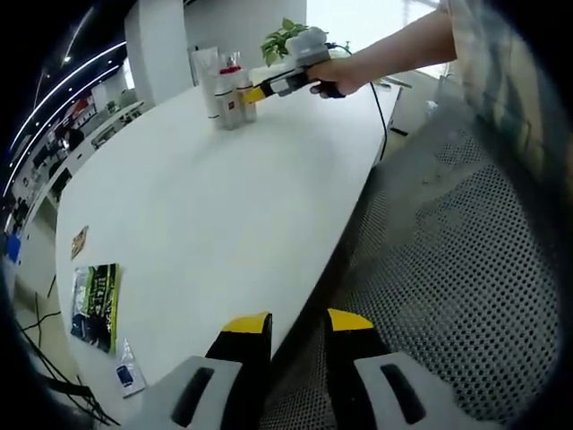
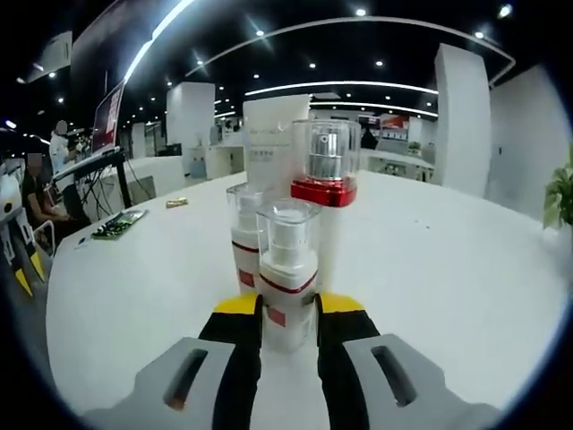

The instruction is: Arrange the skincare products in the storage area until every visible bottle or jar stands upright without overlapping.

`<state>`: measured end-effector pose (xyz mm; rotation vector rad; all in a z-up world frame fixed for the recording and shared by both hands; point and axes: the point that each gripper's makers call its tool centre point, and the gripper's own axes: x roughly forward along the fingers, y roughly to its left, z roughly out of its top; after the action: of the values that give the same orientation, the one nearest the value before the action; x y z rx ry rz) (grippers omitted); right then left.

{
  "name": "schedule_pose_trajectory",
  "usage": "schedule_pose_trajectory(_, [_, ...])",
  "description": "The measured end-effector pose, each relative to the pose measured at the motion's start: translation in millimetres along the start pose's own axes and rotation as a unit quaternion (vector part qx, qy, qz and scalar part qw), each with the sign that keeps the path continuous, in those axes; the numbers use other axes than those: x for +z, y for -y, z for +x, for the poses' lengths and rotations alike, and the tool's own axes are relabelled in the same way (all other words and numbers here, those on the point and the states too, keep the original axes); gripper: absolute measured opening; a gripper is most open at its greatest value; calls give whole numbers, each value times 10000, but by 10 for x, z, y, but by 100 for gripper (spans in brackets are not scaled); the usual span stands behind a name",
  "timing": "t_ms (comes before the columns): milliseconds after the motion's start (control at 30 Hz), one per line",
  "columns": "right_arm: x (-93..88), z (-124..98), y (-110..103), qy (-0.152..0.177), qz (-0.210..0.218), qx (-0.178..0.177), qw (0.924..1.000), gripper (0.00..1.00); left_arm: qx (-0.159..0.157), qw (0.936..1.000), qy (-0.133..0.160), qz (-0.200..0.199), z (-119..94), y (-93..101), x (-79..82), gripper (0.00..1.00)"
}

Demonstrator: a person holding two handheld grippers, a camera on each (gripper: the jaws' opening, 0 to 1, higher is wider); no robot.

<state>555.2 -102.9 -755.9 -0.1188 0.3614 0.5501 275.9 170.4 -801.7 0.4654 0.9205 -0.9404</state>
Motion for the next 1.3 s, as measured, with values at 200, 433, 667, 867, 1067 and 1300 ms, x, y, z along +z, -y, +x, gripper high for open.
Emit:
schedule_pose_trajectory(200, [13,0,10,-29,-2,-34,10000,21,28,10000,20,-49,-7,-20,6,23])
schedule_pose_trajectory(433, [-2,10,-5,-107,3,29,9999,25,70,10000,34,-33,-12,-33,14,23])
schedule_pose_trajectory(667, [11,-65,-20,-95,551,-62,9984,48,9,10000,-34,-90,5,-19,-16,24])
schedule_pose_trajectory(867, [-70,-270,-199,-157,1200,-122,9926,57,62,9999,30,-110,-9,-43,5,24])
schedule_pose_trajectory(1067, [4,-498,-632,193,1960,45,9804,65,15,9998,53,-209,-11,-35,9,24])
schedule_pose_trajectory(1300, [292,-656,-1170,864,2586,587,9603,86,-208,9985,235,-453,-60,1,80,21])
